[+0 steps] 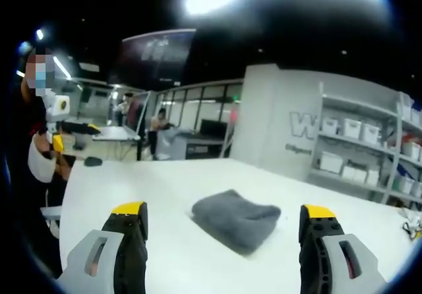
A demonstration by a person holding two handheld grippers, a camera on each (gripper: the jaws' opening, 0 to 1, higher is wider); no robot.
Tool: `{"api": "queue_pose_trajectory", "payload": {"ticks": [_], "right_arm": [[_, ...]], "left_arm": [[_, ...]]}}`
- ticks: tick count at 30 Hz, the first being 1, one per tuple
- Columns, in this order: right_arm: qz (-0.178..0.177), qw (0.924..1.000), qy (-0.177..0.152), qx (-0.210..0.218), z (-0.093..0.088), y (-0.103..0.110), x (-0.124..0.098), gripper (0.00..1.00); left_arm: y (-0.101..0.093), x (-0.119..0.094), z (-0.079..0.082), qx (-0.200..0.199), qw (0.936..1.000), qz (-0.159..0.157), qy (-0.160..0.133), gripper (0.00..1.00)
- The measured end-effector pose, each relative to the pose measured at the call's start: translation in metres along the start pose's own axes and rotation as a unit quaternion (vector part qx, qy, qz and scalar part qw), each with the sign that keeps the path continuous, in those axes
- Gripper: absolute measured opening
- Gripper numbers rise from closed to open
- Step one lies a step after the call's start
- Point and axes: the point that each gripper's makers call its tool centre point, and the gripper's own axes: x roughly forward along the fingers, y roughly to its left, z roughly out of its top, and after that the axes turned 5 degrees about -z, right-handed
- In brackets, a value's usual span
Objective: Open the folded towel by lifting each exposed corner and separating the folded layers until the towel lies flat within the target outline without major curled edges
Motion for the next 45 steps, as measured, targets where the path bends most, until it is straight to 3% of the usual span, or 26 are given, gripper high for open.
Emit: {"api": "queue_pose_trajectory", "payload": {"ticks": [22,45], "right_arm": [[-0.015,0.9998,0.006,0.008,-0.014,-0.025,0.022,0.90],[-0.003,0.9998,-0.015,0.014,-0.022,-0.022,0.041,0.85]], "left_arm": [[0.003,0.001,0.000,-0.002,1.0000,-0.002,0.001,0.99],[0.004,-0.002,0.001,0.002,1.0000,-0.002,0.003,0.99]]}}
